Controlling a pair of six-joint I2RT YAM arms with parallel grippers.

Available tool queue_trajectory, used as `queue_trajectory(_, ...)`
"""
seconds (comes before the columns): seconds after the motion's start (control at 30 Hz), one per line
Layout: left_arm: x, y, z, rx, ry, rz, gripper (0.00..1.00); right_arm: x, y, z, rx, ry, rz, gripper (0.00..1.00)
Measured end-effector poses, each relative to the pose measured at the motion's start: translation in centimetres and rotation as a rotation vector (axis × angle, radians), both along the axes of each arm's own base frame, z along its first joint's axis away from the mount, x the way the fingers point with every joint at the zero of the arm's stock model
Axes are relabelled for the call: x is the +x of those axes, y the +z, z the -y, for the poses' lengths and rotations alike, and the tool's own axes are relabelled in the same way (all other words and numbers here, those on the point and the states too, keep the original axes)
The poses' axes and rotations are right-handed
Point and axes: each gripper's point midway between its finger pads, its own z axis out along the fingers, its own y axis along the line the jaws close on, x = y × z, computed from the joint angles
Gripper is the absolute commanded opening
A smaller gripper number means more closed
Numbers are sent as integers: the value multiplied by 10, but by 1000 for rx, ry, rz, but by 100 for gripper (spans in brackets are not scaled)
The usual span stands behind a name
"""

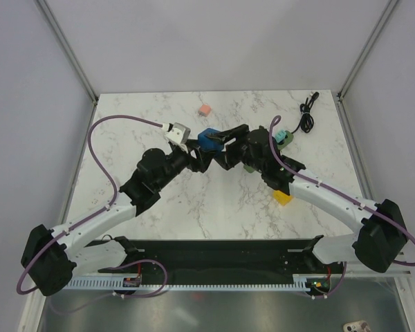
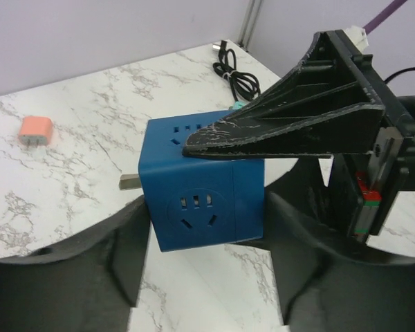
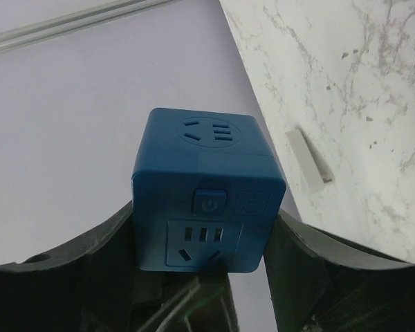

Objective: Insert the plug

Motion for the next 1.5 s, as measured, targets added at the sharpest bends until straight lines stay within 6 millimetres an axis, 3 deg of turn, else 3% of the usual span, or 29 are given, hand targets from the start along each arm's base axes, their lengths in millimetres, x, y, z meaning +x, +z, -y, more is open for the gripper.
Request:
queue_trajectory(0.03, 0, 0, 0, 9, -2, -2, 87, 0, 0, 0, -18, 5, 19, 0)
queue_trajectory(0.1, -5, 3, 0, 16, -19, -6, 99, 5, -3, 6, -63, -7, 57, 0)
queue_trajectory(0.2, -12, 12, -1, 11, -36, -5, 100, 16, -5, 21, -133, -21, 117, 0)
queue_trajectory(0.33, -23, 21, -7, 18, -56, -14, 100, 29, -9, 57, -288, -23, 233, 0)
queue_trajectory(0.5, -37, 32, -16, 40, -69, -55, 100, 38, -22, 110, -679, 47, 355, 0)
queue_trajectory(0.57, -41, 33, -19, 38, -69, -76, 100, 47, -23, 120, -830, 110, 372, 0)
queue_trajectory(0.77, -35, 9, -19, 74, -59, -279, 97, 81, -31, 138, -1192, 360, 417, 0)
queue_trajectory(0.97, -25, -18, -40, 97, -10, -436, 100, 66, -62, 173, -1472, 692, 461, 0)
queue_trajectory(1.1, -23, -19, -53, 96, 24, -446, 100, 62, -77, 189, -1562, 868, 497, 0)
queue_trajectory(1.27, -23, -22, -56, 106, 30, -456, 100, 60, -124, 201, -1495, 1118, 456, 0)
queue_trajectory(1.37, -24, -30, -58, 123, 40, -468, 100, 68, -146, 218, -1425, 1182, 389, 0)
queue_trajectory(1.5, -23, -42, -64, 148, 67, -482, 100, 77, -159, 233, -1379, 1212, 352, 0)
